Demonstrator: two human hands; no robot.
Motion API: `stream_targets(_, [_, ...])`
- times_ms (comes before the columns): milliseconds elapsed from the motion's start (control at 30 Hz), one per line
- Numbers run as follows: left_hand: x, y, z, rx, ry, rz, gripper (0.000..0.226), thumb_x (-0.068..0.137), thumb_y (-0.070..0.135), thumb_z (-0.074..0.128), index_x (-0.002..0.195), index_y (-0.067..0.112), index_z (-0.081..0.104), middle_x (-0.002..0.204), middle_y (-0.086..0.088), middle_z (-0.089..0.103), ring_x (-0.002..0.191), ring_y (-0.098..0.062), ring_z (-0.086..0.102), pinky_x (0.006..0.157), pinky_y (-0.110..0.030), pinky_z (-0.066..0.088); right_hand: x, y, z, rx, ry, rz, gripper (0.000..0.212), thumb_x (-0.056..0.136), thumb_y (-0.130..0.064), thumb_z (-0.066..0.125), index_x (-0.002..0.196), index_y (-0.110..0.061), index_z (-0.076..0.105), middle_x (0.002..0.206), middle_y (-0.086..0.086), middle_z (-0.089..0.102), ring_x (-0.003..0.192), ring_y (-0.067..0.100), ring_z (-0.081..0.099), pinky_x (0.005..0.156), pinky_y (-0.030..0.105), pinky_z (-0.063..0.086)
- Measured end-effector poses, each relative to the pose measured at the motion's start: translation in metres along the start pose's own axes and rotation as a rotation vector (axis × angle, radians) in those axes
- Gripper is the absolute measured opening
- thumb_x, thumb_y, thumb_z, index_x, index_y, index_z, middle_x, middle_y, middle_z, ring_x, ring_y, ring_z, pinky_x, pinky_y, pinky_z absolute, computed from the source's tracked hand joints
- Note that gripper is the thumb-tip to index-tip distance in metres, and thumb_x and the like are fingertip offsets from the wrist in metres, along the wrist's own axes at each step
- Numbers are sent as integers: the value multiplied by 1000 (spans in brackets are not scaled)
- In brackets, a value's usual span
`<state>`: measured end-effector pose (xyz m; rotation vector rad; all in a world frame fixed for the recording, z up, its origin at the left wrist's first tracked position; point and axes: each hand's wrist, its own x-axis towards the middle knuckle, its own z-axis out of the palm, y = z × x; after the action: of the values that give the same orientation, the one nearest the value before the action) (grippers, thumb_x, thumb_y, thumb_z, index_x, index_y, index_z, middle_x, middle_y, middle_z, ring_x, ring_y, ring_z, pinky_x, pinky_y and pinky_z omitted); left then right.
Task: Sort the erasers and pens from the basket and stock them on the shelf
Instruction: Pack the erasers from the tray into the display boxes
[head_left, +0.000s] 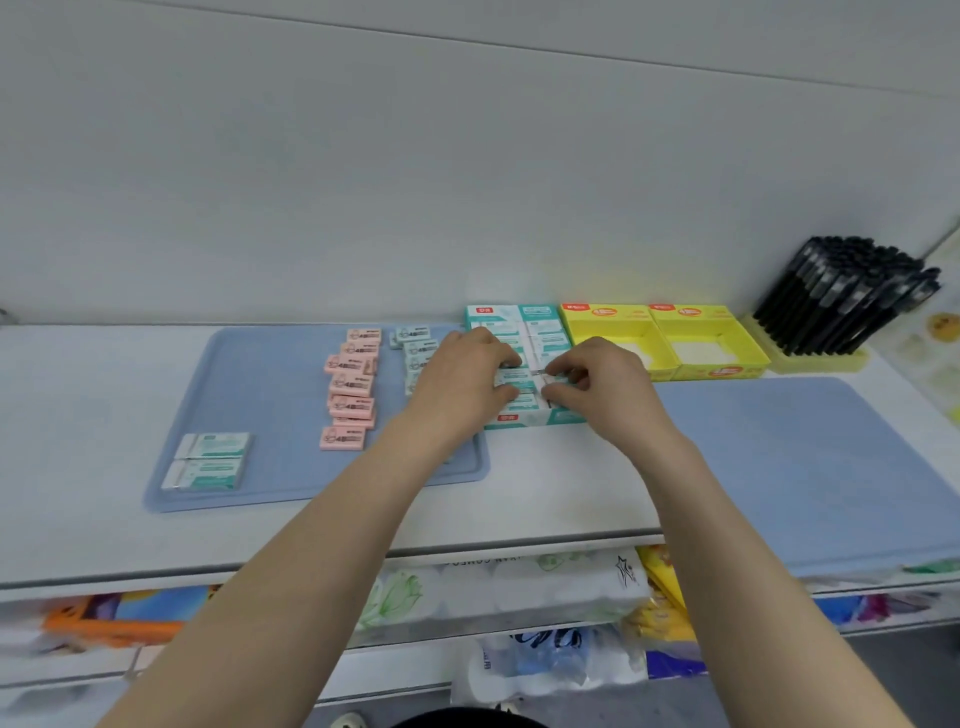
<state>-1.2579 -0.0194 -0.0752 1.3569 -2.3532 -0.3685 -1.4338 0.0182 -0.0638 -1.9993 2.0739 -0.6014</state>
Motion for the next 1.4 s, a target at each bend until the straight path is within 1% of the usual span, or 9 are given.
stream_targets(367, [-8, -10, -16, 5, -69, 63, 35, 92, 24, 60, 127, 21, 62, 130, 0, 59, 118, -20, 51, 98, -35, 43, 4, -10, -3, -105, 42, -3, 25, 81, -25, 75, 105, -21, 72, 109, 3, 64, 96, 21, 59, 77, 28, 40])
stream_targets(533, [-53, -59, -56, -41, 120, -57, 29, 90, 23, 63, 118, 24, 67, 122, 1, 62, 113, -23, 52, 93, -32, 38, 6, -57, 12, -172, 68, -134, 32, 86, -25, 67, 118, -24, 68, 121, 5, 63, 111, 26, 52, 86, 33, 42])
stream_targets(633, [-95, -100, -86, -26, 238, -181, 22, 88, 23, 66, 110, 26, 70, 113, 3, 64, 106, -21, 56, 88, -33, 42, 8, -98, 25, -88, 100, -228, 27, 89, -22, 64, 115, -23, 70, 114, 5, 66, 107, 27, 56, 85, 33, 41])
stream_targets(733, [-144, -138, -107, 36, 205, -308, 21, 86, 24, 69, 107, 26, 70, 107, 5, 64, 99, -19, 57, 80, -29, 41, 7, -148, 49, 49, 11, -367, 23, 91, -20, 61, 110, -22, 72, 103, 2, 69, 95, 22, 62, 82, 31, 43])
stream_targets(833, [-179, -161, -114, 16, 99, -401, 20, 83, 27, 73, 103, 28, 70, 101, 6, 64, 96, -17, 58, 79, -28, 40, 5, -193, 81, 55, -136, -505, 25, 93, -20, 58, 114, -19, 71, 108, 5, 68, 101, 24, 61, 86, 34, 45])
stream_targets(1000, [-188, -167, -111, -51, 108, -372, 23, 79, 29, 77, 100, 26, 71, 98, 5, 63, 91, -12, 58, 80, -27, 44, 0, -239, 115, -37, -302, -594, 27, 95, -26, 53, 104, -9, 72, 105, 13, 64, 101, 31, 58, 82, 38, 44])
stream_targets(1100, [-188, -169, -109, -85, 132, -367, 26, 77, 32, 78, 99, 26, 65, 94, 5, 59, 90, -12, 57, 79, -30, 46, -6, -248, 124, -102, -367, -600, 29, 93, -30, 53, 85, -7, 69, 92, 11, 60, 93, 29, 57, 72, 38, 42])
stream_targets(1300, [-187, -170, -108, -98, 138, -344, 32, 76, 34, 78, 98, 26, 57, 97, 6, 57, 92, -13, 55, 79, -30, 46, -9, -241, 120, 113, -302, -446, 17, 84, -25, 69, 97, -16, 62, 95, 3, 67, 90, 22, 60, 75, 35, 47])
stream_targets(1400, [-185, -170, -111, 1, 15, -273, 32, 79, 42, 74, 108, 29, 66, 107, 10, 59, 100, -13, 52, 86, -27, 42, -3, -228, 109, 184, -164, -355, 16, 83, -21, 70, 98, -18, 66, 94, -1, 69, 88, 19, 62, 79, 33, 48])
